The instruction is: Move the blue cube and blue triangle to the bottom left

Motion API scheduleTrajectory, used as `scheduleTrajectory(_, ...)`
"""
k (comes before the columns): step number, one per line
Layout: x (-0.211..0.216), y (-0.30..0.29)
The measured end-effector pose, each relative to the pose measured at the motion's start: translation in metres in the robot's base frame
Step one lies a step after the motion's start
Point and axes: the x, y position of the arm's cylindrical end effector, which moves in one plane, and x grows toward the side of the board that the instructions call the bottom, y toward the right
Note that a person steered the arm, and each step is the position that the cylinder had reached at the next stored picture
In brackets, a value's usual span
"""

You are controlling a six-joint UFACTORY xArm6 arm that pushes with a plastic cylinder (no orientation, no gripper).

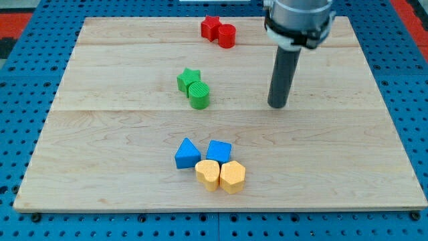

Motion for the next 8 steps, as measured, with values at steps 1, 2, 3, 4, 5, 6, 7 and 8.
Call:
scheduleTrajectory(1,0.039,-0.025)
scheduleTrajectory(2,0.087,-0.023)
scheduleTrajectory(3,0.099,-0.068)
scheduleTrajectory(4,0.098,-0.136)
scheduleTrajectory(5,0.082,-0.143)
scheduleTrajectory(6,0.081,-0.186)
scheduleTrajectory(7,0.076,-0.223)
scheduleTrajectory(8,0.066,-0.258)
